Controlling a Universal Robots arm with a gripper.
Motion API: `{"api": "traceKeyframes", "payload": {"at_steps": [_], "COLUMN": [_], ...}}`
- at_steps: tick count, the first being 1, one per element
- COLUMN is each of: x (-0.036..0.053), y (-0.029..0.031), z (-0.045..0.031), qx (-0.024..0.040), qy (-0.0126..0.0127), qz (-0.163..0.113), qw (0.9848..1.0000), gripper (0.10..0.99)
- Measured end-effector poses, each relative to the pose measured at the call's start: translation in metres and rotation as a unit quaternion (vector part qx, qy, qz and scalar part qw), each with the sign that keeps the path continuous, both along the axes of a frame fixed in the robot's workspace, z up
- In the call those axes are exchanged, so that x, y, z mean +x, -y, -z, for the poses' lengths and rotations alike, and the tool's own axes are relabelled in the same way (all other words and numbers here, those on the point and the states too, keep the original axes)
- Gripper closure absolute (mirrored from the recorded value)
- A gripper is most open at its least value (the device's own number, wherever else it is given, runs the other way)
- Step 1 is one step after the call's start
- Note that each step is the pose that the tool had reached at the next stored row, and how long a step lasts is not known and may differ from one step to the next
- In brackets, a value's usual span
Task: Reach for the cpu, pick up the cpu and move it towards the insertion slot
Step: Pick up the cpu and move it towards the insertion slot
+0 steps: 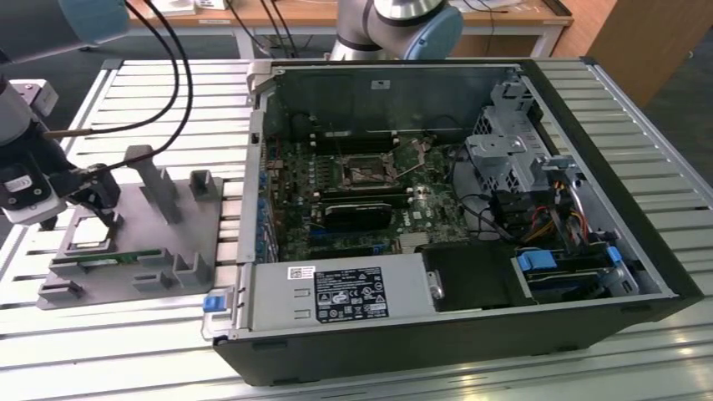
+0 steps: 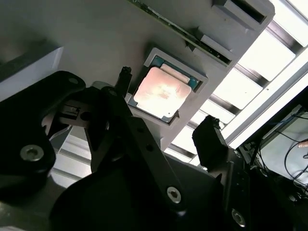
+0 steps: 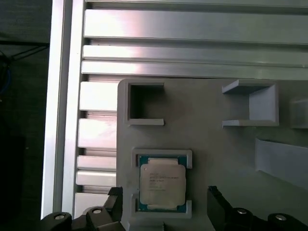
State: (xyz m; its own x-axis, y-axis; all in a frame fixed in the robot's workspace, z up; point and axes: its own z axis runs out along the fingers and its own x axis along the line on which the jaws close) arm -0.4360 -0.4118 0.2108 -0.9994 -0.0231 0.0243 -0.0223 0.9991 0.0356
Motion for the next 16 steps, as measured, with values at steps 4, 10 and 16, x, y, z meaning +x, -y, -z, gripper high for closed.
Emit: {"api": "traceKeyframes", "payload": {"at_steps": [4, 10, 16], "x": [-0.0007, -0.0035, -0.0046], "y": [0.0000, 0.0000, -0.0006], "z": [0.0050, 0.0150, 0.0209], "qx": [0.0000, 0.0000, 0.0000], "qy": [0.0029, 0.0045, 0.0046], "qz": [-0.001, -0.002, -0.002], "qw": [1.0000, 1.0000, 1.0000], "gripper": [0.318, 0.318, 0.404]}}
